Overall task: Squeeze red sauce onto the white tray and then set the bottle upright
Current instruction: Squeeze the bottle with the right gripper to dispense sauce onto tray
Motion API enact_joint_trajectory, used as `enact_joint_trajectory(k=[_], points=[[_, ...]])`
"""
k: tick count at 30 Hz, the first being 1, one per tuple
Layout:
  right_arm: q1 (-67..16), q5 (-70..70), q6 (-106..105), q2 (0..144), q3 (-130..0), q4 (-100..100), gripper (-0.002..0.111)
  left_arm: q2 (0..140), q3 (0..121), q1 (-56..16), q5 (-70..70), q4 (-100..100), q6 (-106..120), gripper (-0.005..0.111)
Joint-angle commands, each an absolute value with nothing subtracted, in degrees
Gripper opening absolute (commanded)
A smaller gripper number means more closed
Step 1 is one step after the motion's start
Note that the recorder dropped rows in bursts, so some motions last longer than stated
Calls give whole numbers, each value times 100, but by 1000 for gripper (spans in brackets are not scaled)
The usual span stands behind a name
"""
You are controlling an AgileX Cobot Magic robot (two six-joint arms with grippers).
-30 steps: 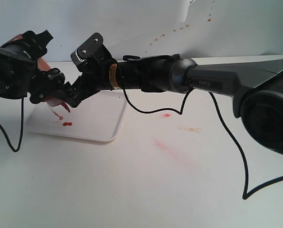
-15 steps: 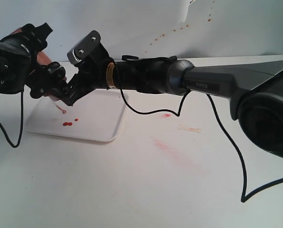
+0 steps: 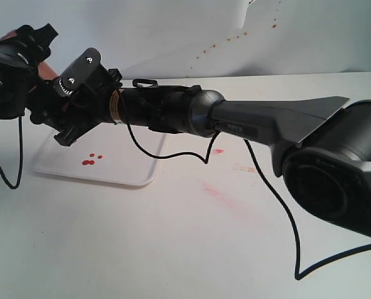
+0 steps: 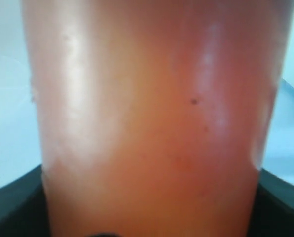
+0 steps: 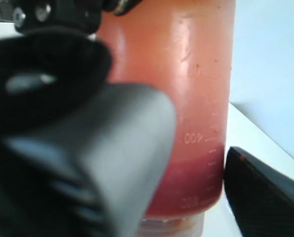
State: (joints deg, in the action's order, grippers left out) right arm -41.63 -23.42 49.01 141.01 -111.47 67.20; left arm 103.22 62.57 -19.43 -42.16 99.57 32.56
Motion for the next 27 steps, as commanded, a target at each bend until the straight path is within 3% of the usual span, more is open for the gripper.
enact_joint_trajectory(k=[1, 3, 4, 24, 27], points=[[-4216, -2311, 4977, 14058, -11247, 6496, 36, 10267, 6300, -2062, -3777, 9995, 3161, 0], [-4216, -2283, 4993, 14058, -11247, 6496, 5, 10267, 6300, -2062, -3777, 9995, 3161, 0], [-4216, -2285, 5012, 14058, -11247, 6487, 0, 10267, 6300, -2062, -3777, 9995, 3161, 0], [-4216, -2324, 5207, 14047, -11247, 6250, 1, 10267, 6300, -2062, -3775, 9995, 3160, 0], [-4216, -2391, 5208, 14047, -11247, 6286, 13, 10267, 6300, -2062, -3775, 9995, 3160, 0]])
